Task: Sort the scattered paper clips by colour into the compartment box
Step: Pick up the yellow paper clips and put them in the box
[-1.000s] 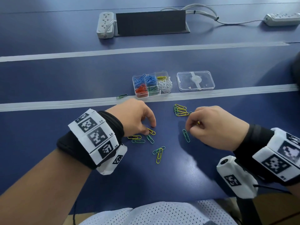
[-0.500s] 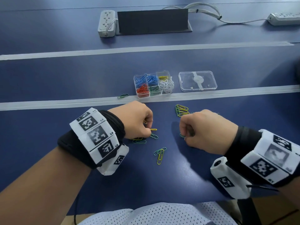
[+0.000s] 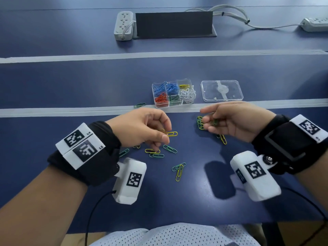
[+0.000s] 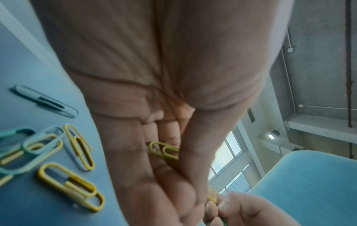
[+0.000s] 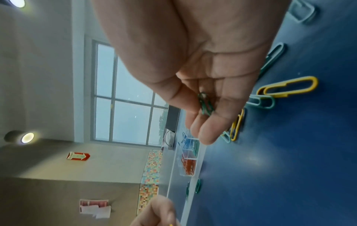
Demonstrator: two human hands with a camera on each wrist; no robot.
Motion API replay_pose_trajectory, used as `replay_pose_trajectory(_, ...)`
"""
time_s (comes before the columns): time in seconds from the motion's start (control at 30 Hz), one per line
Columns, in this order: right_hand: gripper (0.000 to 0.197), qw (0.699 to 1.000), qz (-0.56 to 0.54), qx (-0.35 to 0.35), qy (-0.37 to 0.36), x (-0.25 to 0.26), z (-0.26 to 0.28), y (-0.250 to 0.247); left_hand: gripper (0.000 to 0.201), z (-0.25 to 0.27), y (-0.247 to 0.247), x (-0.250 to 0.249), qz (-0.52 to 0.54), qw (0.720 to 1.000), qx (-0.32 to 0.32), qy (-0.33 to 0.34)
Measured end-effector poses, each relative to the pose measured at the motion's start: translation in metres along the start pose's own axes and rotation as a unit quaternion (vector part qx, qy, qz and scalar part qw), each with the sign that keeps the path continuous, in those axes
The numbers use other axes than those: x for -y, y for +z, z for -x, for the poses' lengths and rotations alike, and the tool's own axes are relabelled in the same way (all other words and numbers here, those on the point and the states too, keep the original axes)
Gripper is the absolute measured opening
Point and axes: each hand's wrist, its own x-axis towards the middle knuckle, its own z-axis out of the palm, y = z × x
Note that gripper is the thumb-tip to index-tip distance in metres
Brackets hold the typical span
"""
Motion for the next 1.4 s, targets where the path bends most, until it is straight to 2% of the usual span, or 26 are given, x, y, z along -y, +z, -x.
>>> replay_pose_trajectory(0.07, 0.022, 1.0, 0.007, -0.009, 0.008, 0.002, -0.002, 0.001, 0.028, 0.001, -0.002, 0.003, 0.033, 0.999, 0.003, 0.002)
replay_pose_trajectory(0.13, 0.018, 0.998, 0.056, -0.028, -0.002, 0.004, -0.004, 0.002, 0.027, 0.002, -0.003, 0.004, 0.065, 0.998, 0.007, -0.003)
replay_pose_trajectory(0.23, 0.012, 0.972, 0.216, -0.07, -0.067, 0.006, -0.008, 0.003, 0.021, 0.004, -0.001, 0.004, 0.118, 0.993, -0.018, -0.02)
replay_pose_trajectory(0.27, 0.012, 0.948, 0.295, -0.08, -0.092, 0.006, -0.008, 0.004, 0.016, 0.004, 0.0, 0.004, 0.136, 0.99, -0.026, -0.024)
replay_pose_trajectory(0.37, 0.011, 0.849, 0.503, -0.099, -0.13, 0.008, -0.008, 0.01, 0.003, 0.004, 0.002, 0.004, 0.16, 0.986, -0.041, -0.034)
replay_pose_trajectory(0.47, 0.025, 0.761, 0.63, -0.108, -0.112, 0.008, -0.009, 0.023, 0.024, 0.002, 0.002, 0.008, 0.117, 0.989, -0.074, -0.05)
replay_pose_trajectory(0.53, 0.028, 0.734, 0.661, -0.107, -0.114, 0.008, -0.012, 0.03, 0.026, 0.002, 0.002, 0.01, -0.002, 0.995, -0.089, -0.045)
replay_pose_trajectory(0.63, 0.015, 0.75, 0.647, -0.085, -0.107, 0.009, -0.013, 0.035, 0.009, 0.007, 0.002, 0.008, -0.175, 0.981, -0.08, -0.018)
replay_pose_trajectory(0.73, 0.013, 0.756, 0.641, -0.073, -0.109, 0.008, -0.013, 0.034, 0.009, 0.008, 0.002, 0.008, -0.247, 0.966, -0.078, -0.02)
replay_pose_trajectory(0.87, 0.014, 0.758, 0.642, -0.052, -0.105, 0.003, -0.013, 0.03, 0.013, 0.01, 0.002, 0.006, -0.33, 0.937, -0.112, -0.035)
replay_pose_trajectory(1.03, 0.025, 0.787, 0.609, -0.022, -0.093, 0.007, -0.01, 0.022, 0.013, 0.01, 0.001, 0.004, -0.419, 0.893, -0.153, -0.051)
replay_pose_trajectory(1.07, 0.025, 0.804, 0.588, -0.018, -0.086, 0.008, -0.01, 0.02, 0.011, 0.009, 0.001, 0.004, -0.428, 0.888, -0.157, -0.056)
replay_pose_trajectory(1.1, 0.025, 0.837, 0.543, -0.009, -0.073, 0.007, -0.01, 0.018, 0.009, 0.009, 0.001, 0.003, -0.435, 0.885, -0.157, -0.06)
replay_pose_trajectory(1.17, 0.023, 0.924, 0.38, 0.018, -0.044, 0.008, -0.008, 0.017, 0.005, 0.008, 0.001, 0.001, -0.446, 0.88, -0.151, -0.063)
replay_pose_trajectory(1.2, 0.023, 0.954, 0.298, 0.033, -0.03, 0.007, -0.008, 0.016, 0.004, 0.008, 0.001, 0.001, -0.45, 0.878, -0.148, -0.064)
replay_pose_trajectory(1.23, 0.024, 0.97, 0.237, 0.046, -0.019, 0.007, -0.006, 0.015, 0.004, 0.008, 0.001, 0.001, -0.453, 0.877, -0.146, -0.064)
replay_pose_trajectory(1.3, 0.026, 0.981, 0.182, 0.065, -0.014, 0.006, -0.004, 0.014, 0.005, 0.008, 0.001, 0.002, -0.453, 0.878, -0.141, -0.063)
replay_pose_trajectory(1.4, 0.023, 0.978, 0.202, 0.044, -0.032, 0.003, -0.007, 0.013, 0.005, 0.007, 0.002, 0.004, -0.434, 0.889, -0.133, -0.066)
